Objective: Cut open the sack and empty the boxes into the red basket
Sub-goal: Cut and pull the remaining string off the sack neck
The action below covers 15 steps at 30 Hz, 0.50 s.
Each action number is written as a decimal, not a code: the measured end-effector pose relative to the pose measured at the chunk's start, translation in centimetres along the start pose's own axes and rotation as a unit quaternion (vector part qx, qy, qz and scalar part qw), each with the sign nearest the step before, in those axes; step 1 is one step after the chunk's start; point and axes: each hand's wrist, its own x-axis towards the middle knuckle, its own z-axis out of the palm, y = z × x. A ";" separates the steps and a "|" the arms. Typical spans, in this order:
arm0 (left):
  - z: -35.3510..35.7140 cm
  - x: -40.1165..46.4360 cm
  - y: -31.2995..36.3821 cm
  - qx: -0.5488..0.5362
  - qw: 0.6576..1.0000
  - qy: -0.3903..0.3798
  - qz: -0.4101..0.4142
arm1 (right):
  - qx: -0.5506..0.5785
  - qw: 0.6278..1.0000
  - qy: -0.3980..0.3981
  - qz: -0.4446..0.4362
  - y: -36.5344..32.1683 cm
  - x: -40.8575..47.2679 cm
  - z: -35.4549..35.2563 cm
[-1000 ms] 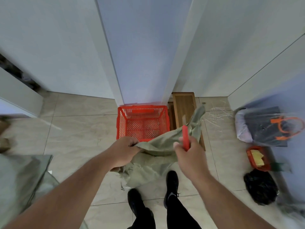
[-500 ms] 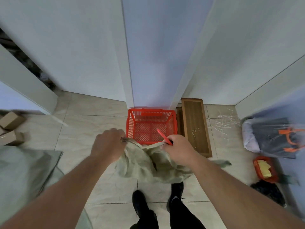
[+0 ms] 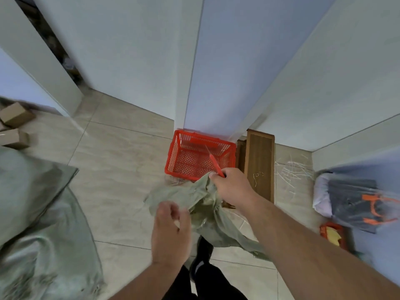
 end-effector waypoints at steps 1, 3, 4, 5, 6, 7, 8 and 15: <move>0.2 -1.0 -0.2 0.020 0.999 -0.037 0.022 | -0.001 1.000 0.001 0.002 -0.1 0.2 -0.1; 0.7 -1.7 -0.5 0.078 0.993 -0.084 0.031 | -0.003 1.000 -0.001 0.002 -0.2 0.5 -0.3; 1.0 -1.3 -0.4 0.097 0.992 -0.079 0.026 | -0.001 1.000 -0.004 0.001 -0.2 0.5 -0.5; 1.2 -0.7 -0.1 0.112 0.991 -0.074 0.018 | 0.001 1.000 -0.008 0.001 -0.1 0.5 -0.6; 1.3 0.0 0.4 0.114 0.991 -0.073 0.005 | 0.003 1.000 -0.012 -0.001 0.0 0.6 -0.8; 1.5 0.8 0.6 0.104 0.992 -0.069 -0.009 | 0.002 1.000 -0.017 -0.002 0.2 0.6 -1.0; 1.7 1.5 1.0 0.089 0.994 -0.065 -0.024 | -0.005 1.000 -0.024 -0.003 0.4 0.6 -1.3; 2.7 6.5 1.1 -0.024 0.989 -0.002 -0.145 | -0.040 0.992 -0.114 -0.032 2.8 0.8 -3.1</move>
